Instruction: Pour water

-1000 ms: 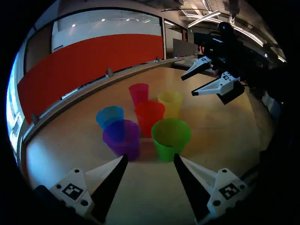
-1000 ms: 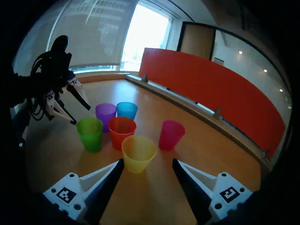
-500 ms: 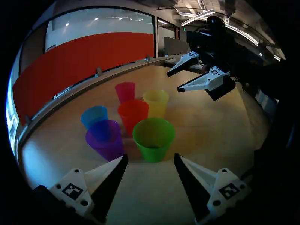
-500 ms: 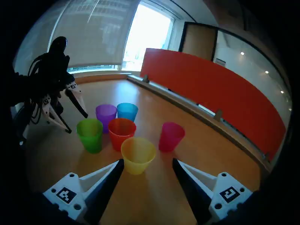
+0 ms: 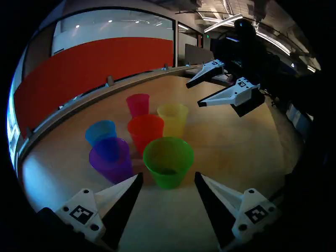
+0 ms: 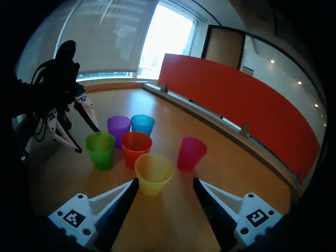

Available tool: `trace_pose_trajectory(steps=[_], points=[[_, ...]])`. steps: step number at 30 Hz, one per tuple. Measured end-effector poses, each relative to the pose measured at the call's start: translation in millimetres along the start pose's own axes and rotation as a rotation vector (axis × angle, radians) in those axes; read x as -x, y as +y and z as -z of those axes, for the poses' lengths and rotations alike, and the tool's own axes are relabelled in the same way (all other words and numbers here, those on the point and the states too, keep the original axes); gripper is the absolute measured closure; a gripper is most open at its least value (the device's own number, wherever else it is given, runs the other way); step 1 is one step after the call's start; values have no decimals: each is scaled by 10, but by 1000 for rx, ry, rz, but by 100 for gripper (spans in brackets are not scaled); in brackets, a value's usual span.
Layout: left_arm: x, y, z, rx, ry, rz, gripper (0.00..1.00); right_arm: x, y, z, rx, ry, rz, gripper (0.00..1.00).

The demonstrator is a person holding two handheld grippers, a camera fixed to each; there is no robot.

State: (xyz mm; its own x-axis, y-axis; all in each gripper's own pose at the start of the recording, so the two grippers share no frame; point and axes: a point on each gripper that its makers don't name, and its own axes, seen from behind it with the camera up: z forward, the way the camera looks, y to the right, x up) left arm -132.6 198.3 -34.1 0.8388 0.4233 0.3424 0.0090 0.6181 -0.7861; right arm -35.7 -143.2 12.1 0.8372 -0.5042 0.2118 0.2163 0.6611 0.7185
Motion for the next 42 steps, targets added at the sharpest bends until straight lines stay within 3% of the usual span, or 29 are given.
trace_pose_trajectory(steps=[19,42], points=[[-54,-3,-234,-13,24,-4,10,81,38,-17,6,-10,-8,0],[-95,30,-354,-14,34,-33,13,137,74,12,13,-13,-13,0]])
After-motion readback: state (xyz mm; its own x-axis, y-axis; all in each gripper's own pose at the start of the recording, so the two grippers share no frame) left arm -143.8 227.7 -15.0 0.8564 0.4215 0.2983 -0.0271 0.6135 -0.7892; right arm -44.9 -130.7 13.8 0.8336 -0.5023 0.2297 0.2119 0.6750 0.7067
